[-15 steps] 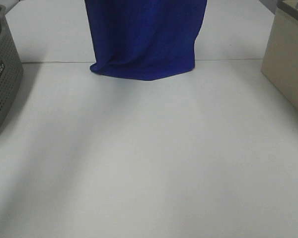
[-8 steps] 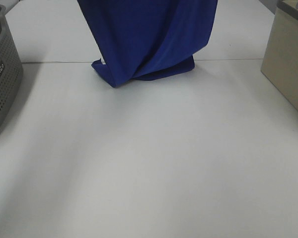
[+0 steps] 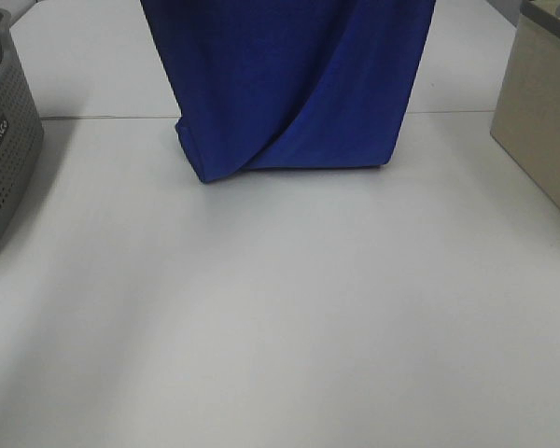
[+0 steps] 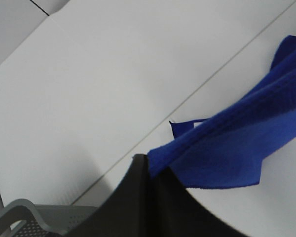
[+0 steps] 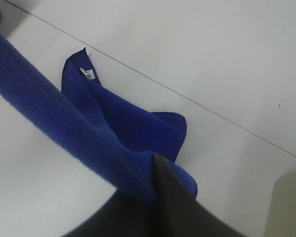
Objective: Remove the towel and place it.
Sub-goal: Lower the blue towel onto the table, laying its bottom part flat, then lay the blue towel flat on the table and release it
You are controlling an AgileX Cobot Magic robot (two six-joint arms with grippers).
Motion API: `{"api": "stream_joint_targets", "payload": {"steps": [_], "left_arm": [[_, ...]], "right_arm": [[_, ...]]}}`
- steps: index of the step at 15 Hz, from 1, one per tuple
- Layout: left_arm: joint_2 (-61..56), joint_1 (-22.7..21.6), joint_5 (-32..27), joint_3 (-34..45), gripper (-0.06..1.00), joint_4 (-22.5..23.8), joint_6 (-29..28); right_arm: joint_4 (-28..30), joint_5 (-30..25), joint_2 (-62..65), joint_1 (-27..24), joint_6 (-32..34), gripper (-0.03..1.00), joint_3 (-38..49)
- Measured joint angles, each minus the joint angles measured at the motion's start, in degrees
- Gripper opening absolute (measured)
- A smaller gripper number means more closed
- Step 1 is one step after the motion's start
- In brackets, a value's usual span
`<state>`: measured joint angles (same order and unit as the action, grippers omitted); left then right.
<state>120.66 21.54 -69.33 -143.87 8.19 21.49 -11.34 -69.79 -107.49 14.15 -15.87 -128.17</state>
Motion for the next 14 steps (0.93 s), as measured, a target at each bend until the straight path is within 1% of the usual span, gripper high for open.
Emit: {"api": "stream_joint_targets", "payload": {"steps": [3, 6, 7, 8, 14], "left_arm": [[-8.14, 0.00, 0.06, 15.13, 0.00, -1.43, -0.17], [-16.39, 0.06, 0.29, 27.96, 0.00, -2.58, 0.29], [-17.48, 0.06, 0.29, 29.79, 0.00, -2.69, 0.40], [-20.68, 0.06, 0.34, 33.35, 0.00, -3.21, 0.46], [-36.90, 0.57, 1.89, 53.23, 0.00, -8.82, 0.69]], "right_arm": [[-0.86, 0.00, 3.32, 0.00, 0.80, 0.02, 6.36], [-4.30, -0.06, 6.36, 0.06, 1.89, 0.02, 13.01], [-4.98, -0.06, 7.05, 0.06, 1.95, 0.02, 14.21], [-5.96, 0.00, 8.48, 0.06, 2.58, 0.02, 16.67], [-8.82, 0.06, 20.23, 0.69, 5.16, 0.02, 32.03]]}}
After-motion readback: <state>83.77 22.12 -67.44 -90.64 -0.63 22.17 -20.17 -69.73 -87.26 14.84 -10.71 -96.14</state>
